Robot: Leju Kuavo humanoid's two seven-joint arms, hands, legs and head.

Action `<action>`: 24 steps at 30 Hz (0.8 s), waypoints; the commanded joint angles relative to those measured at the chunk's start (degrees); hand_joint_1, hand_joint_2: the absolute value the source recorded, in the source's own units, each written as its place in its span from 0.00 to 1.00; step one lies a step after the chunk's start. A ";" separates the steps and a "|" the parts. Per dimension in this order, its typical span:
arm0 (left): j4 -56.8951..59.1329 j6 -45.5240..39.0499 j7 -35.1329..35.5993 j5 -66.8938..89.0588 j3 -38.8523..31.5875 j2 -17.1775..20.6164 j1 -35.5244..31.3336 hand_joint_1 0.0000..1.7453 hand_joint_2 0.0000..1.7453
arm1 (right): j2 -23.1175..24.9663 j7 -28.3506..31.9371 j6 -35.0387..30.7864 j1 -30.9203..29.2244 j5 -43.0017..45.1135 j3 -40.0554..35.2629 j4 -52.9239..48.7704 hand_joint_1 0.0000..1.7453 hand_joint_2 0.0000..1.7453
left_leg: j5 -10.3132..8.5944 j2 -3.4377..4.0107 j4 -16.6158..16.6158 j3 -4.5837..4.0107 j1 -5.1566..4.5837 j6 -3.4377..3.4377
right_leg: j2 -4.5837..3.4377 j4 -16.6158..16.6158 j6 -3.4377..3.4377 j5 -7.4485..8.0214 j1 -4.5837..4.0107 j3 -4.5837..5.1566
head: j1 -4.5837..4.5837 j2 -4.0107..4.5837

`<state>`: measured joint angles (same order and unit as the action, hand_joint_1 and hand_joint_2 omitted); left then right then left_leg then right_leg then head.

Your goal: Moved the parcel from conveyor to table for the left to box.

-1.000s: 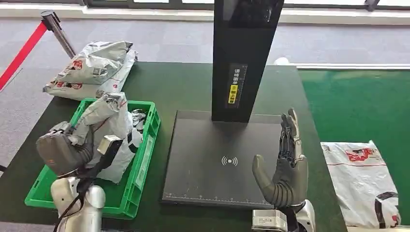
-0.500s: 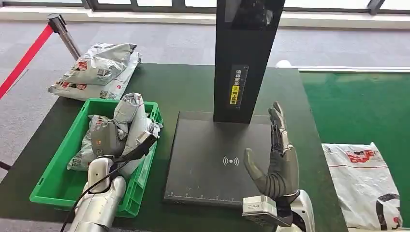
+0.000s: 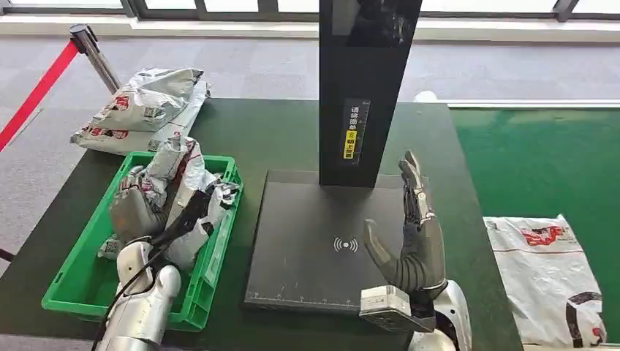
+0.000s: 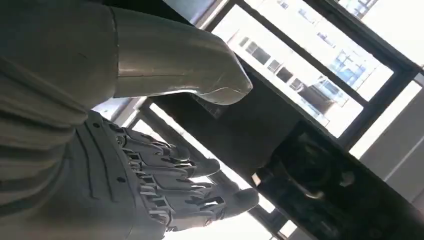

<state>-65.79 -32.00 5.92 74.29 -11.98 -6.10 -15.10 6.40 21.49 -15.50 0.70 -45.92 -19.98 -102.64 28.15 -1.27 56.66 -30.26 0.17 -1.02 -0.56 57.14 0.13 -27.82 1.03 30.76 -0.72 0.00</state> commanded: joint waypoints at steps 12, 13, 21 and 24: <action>-18.09 -5.18 0.59 1.63 4.09 -3.04 9.56 0.00 0.00 | 1.68 -1.13 -1.63 1.20 -1.80 0.98 1.60 0.00 1.00 | 0.13 0.34 0.00 0.22 0.08 -0.18 | -0.37 -0.04 -0.07 0.00 -0.08 0.46 | 0.02 0.00; -18.09 -5.18 0.59 1.63 4.09 -3.04 9.56 0.00 0.00 | 1.68 -1.13 -1.63 1.20 -1.80 0.98 1.60 0.00 1.00 | 0.10 0.37 0.00 0.15 0.15 -0.16 | -0.30 -0.14 -0.08 0.07 -0.17 0.47 | 0.00 0.00; -18.09 -5.18 0.59 1.63 4.09 -3.04 9.56 0.00 0.00 | 1.68 -1.13 -1.63 1.20 -1.80 0.98 1.60 0.00 1.00 | 0.12 0.34 0.11 -0.02 0.09 -0.18 | -0.37 -0.05 -0.07 0.04 -0.10 0.63 | 0.00 0.00; -18.43 -5.00 0.72 2.42 4.74 -2.62 9.81 0.00 0.00 | 1.80 -1.15 -1.67 1.30 -1.98 1.11 1.50 0.00 1.00 | 0.11 0.35 0.13 -0.04 0.07 -0.18 | -0.36 -0.04 -0.06 0.05 -0.08 0.66 | 0.00 0.00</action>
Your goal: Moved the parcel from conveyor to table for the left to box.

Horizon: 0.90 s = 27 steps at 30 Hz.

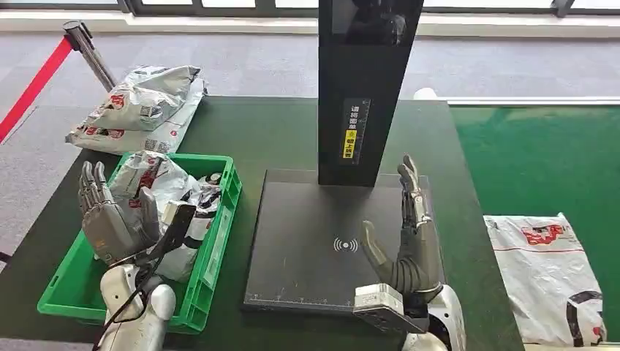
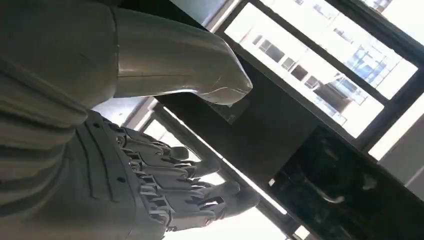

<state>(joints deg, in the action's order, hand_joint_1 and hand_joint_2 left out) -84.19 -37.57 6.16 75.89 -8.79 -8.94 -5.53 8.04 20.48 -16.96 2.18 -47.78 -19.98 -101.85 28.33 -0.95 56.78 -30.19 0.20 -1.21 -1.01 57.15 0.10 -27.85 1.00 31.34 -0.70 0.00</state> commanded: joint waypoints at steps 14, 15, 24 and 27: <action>-7.07 -2.43 5.54 14.11 1.82 1.13 2.62 0.00 0.00 | 0.01 -0.24 -0.01 -0.07 -0.43 0.71 0.13 0.00 1.00 | -0.04 0.02 0.04 -0.12 0.06 0.02 | 0.09 -0.03 -0.02 0.06 -0.07 0.05 | 0.00 0.00; -7.17 -2.43 5.56 14.11 1.70 1.30 2.70 0.00 0.00 | 0.02 -0.24 0.00 -0.14 -0.44 0.69 0.19 0.00 1.00 | -0.05 0.10 0.04 -0.13 0.06 0.01 | 0.04 -0.02 -0.04 0.09 -0.07 0.09 | -0.02 0.00; -19.03 -2.43 1.48 14.11 3.40 -1.57 2.18 0.00 0.00 | -0.24 -0.12 -0.88 -1.03 -0.51 0.33 1.40 0.00 1.00 | -0.07 0.13 0.17 -0.36 0.19 0.04 | 0.08 -0.01 -0.05 0.15 -0.21 0.22 | 0.00 0.00; -22.56 -2.43 -1.12 10.22 4.18 -2.20 2.48 0.00 0.00 | 0.22 -0.26 -2.04 -1.05 -0.26 0.82 1.73 0.00 1.00 | -0.03 -0.01 0.16 -0.28 0.16 0.03 | 0.12 0.01 -0.02 0.07 -0.16 0.13 | -0.02 0.00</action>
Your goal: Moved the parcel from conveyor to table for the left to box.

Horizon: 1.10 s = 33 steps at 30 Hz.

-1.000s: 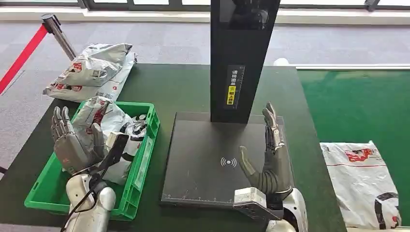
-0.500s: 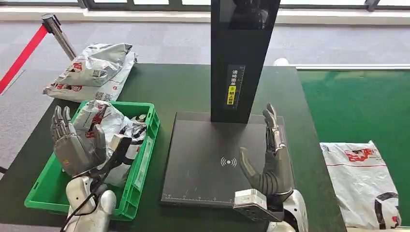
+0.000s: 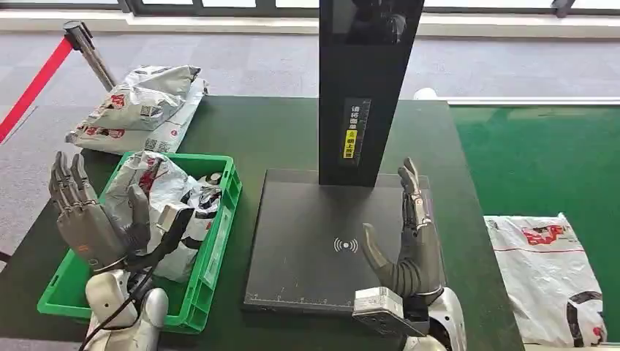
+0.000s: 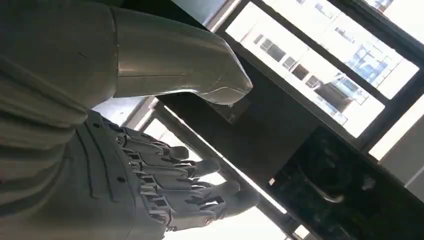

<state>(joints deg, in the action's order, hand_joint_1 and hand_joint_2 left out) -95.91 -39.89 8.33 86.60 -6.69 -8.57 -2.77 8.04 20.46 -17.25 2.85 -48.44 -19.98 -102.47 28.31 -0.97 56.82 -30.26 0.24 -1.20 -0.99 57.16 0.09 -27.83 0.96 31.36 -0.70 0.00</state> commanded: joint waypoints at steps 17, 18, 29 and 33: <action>3.13 41.94 -35.68 -86.64 16.73 1.48 0.53 0.00 0.00 | -3.87 -15.51 -3.14 -7.23 -11.57 34.33 17.85 0.00 1.00 | -0.16 -0.07 0.16 -0.21 -0.01 0.18 | 0.21 -0.22 0.20 0.28 0.00 -0.02 | 0.00 0.00; 3.11 41.99 -35.66 -86.61 16.70 1.43 0.52 0.00 0.00 | -3.72 -15.60 -3.04 -7.25 -11.70 34.15 17.78 0.00 1.00 | -0.12 -0.11 0.21 -0.24 -0.02 0.16 | 0.23 -0.16 0.20 0.23 0.01 0.00 | 0.00 0.00; 6.73 51.25 -38.43 -85.45 17.77 3.07 -1.89 0.00 0.00 | -11.66 -31.03 4.00 -4.44 -22.83 55.87 29.05 0.00 1.00 | -0.17 -0.50 0.19 -0.36 0.01 0.28 | 0.63 -0.31 0.25 0.22 -0.02 -0.01 | 0.00 0.00; 7.38 50.12 -38.14 -83.84 17.21 2.41 -4.64 0.00 0.00 | -13.20 -33.56 8.35 -4.66 -25.00 61.04 35.94 0.00 1.00 | -0.22 -0.55 0.20 -0.42 0.09 0.33 | 0.77 -0.47 0.24 0.31 -0.07 -0.06 | 0.00 0.00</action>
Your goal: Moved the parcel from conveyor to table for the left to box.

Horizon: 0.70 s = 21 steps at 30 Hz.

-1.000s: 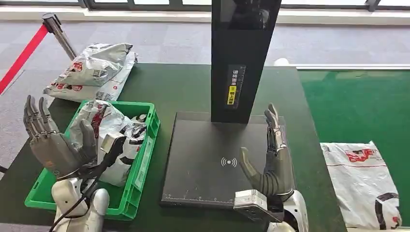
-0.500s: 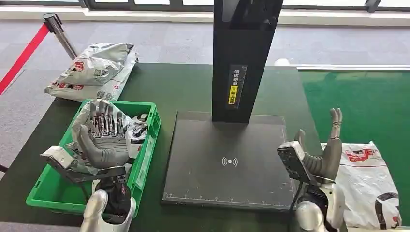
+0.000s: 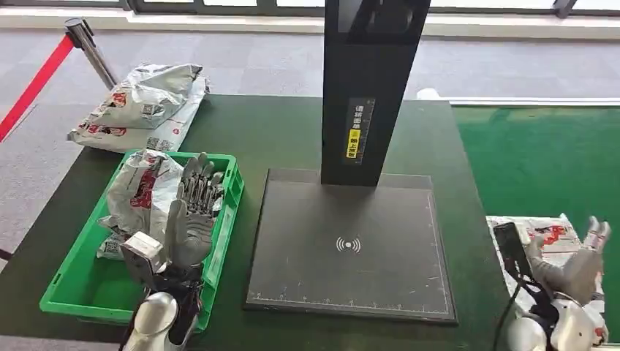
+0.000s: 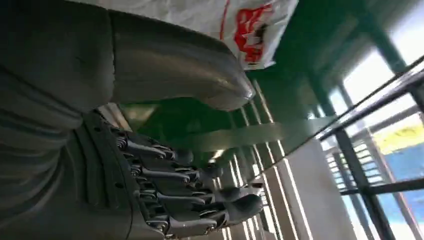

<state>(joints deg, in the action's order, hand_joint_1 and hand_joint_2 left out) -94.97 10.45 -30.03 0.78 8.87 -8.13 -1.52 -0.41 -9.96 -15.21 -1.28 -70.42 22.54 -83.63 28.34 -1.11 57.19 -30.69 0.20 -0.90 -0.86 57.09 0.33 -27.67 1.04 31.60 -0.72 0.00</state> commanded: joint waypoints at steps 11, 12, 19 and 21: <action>6.70 -0.69 0.71 3.52 1.67 1.71 -5.05 0.00 0.00 | -4.50 -5.80 11.04 -1.24 -8.31 22.44 24.01 0.00 1.00 | -0.08 -0.02 -0.04 -0.05 0.08 0.06 | 0.21 -0.19 -0.04 0.11 -0.13 -0.07 | 0.00 0.00; 6.70 -0.69 0.71 3.52 1.67 1.71 -5.05 0.00 0.00 | -4.50 -5.80 11.04 -1.24 -8.31 22.44 24.01 0.00 1.00 | -0.05 -0.03 0.01 -0.05 0.05 0.07 | 0.18 -0.12 -0.02 0.07 -0.10 -0.04 | 0.02 0.00; 5.34 -2.38 -0.09 6.09 1.71 1.87 -2.80 0.00 0.00 | -2.87 -4.62 14.38 -1.42 -11.84 23.75 23.87 0.00 1.00 | -0.02 0.01 0.00 -0.02 0.03 0.08 | 0.10 -0.09 0.00 0.04 -0.08 -0.06 | 0.02 0.00; 4.62 -2.77 0.50 6.61 1.27 1.76 -2.66 0.00 0.00 | -3.20 -3.19 11.62 -2.38 -12.76 21.46 25.06 0.00 1.00 | -0.02 0.10 -0.01 -0.03 0.02 0.08 | 0.03 -0.08 -0.01 0.06 -0.05 -0.04 | 0.02 0.00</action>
<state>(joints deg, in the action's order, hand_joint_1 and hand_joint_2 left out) -91.27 8.92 -30.03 5.96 9.68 -7.63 -4.55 -5.27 -16.04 -1.66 -0.90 -81.46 42.18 -63.71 28.37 -1.10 57.25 -30.75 0.20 -0.81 -0.85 57.10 0.36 -27.68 1.04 31.60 -0.70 0.00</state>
